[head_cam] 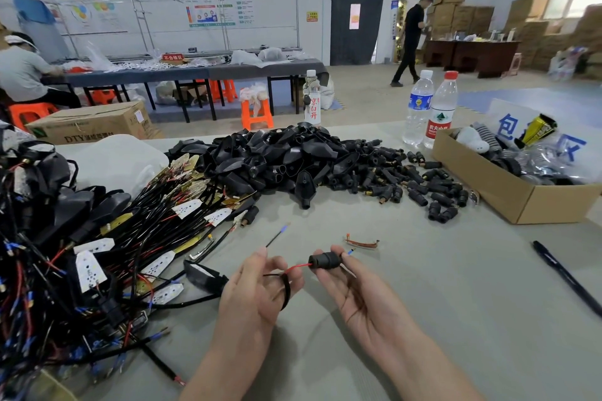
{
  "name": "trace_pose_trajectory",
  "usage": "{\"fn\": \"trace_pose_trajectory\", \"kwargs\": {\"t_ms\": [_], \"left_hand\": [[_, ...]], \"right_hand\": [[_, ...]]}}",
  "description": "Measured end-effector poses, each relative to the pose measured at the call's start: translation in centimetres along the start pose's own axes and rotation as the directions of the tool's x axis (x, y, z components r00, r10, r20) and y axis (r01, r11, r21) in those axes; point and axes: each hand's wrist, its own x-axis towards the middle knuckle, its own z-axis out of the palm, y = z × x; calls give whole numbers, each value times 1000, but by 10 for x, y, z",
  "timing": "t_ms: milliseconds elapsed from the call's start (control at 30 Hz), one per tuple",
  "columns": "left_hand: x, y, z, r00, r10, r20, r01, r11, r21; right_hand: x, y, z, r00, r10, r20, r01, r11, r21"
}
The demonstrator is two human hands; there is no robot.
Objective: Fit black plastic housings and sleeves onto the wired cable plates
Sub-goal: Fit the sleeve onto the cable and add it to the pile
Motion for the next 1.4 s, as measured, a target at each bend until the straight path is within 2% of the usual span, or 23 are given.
{"fn": "trace_pose_trajectory", "kwargs": {"t_ms": [267,433,800,1000,1200,1400], "left_hand": [[1,-1,-3,998,50,-25,-49,997,53],[2,-3,-5,994,97,43,-102,985,138],[6,-7,-9,994,87,67,-97,984,152],[7,-10,-12,993,81,89,-101,966,239],[6,-8,-10,993,107,56,-116,973,201],[0,-6,-8,993,101,69,-118,941,316]], "right_hand": [[0,2,-1,999,-35,29,37,996,-82],[4,1,-4,999,-38,9,39,997,-68],[4,0,-6,999,-48,8,49,996,-72],[4,-1,-5,998,-58,28,60,997,-56],[2,0,-4,998,-54,36,56,996,-64],[0,0,-2,998,-50,38,53,997,-54]]}}
